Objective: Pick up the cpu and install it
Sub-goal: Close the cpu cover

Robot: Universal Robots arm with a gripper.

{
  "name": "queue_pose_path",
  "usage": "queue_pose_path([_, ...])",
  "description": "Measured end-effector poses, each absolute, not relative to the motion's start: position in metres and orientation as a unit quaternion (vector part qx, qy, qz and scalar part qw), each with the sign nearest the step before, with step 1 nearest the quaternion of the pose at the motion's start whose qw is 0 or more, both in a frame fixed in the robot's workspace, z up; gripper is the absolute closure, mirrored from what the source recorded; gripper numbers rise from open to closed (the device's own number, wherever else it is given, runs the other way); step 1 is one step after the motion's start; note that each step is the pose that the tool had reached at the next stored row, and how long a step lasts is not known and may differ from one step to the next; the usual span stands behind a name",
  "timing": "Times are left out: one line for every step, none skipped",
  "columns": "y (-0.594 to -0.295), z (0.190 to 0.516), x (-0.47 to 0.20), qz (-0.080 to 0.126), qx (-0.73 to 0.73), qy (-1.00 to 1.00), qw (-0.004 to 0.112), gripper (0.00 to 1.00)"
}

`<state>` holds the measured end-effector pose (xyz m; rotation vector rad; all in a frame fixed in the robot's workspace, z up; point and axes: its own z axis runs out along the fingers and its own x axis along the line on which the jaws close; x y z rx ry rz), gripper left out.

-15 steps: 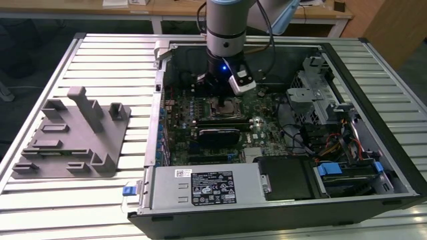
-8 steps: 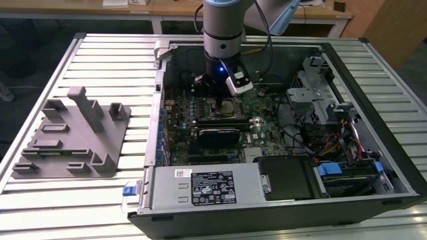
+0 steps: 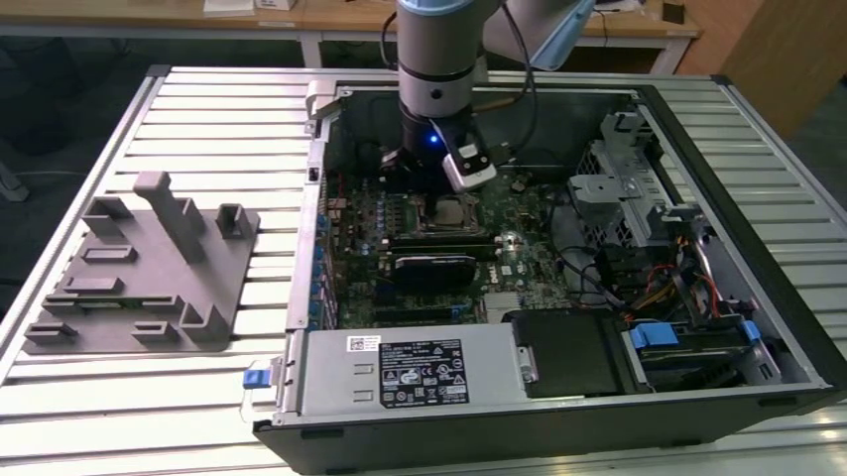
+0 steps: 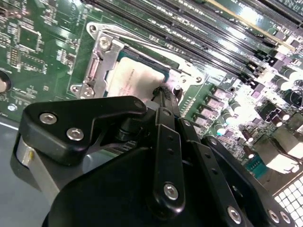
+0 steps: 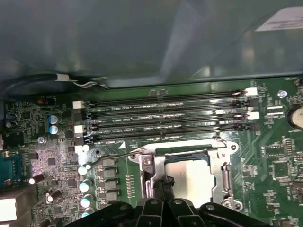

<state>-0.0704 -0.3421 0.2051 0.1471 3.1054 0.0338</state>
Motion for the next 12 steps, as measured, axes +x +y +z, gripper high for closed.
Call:
queue_pose_path([-0.3421,0.2042,-0.071,0.011,0.047,0.999,0.016,0.89])
queue_pose_path([-0.3421,0.2033,-0.0716,0.011,0.047,0.999,0.016,0.89])
queue_pose_path([-0.3421,0.2025,-0.0722,0.011,0.047,0.999,0.016,0.89])
queue_pose_path([-0.3421,0.2019,-0.0726,0.011,0.047,0.999,0.016,0.89])
queue_pose_path([-0.3422,0.2017,-0.0729,0.011,0.047,0.999,0.016,0.89])
queue_pose_path([-0.3421,0.2014,-0.0731,0.011,0.047,0.999,0.016,0.89])
queue_pose_path([-0.3421,0.2011,-0.0733,0.011,0.047,0.999,0.016,0.89])
queue_pose_path([-0.3421,0.2008,-0.0736,0.011,0.047,0.999,0.016,0.89])
queue_pose_path([-0.3421,0.2006,-0.0741,0.011,0.047,0.999,0.016,0.89])
queue_pose_path([-0.3421,0.2003,-0.0746,0.011,0.047,0.999,0.016,0.89])
queue_pose_path([-0.3421,0.2,-0.075,0.011,0.047,0.999,0.016,0.89])
queue_pose_path([-0.3421,0.1997,-0.0754,0.011,0.047,0.999,0.016,0.89])
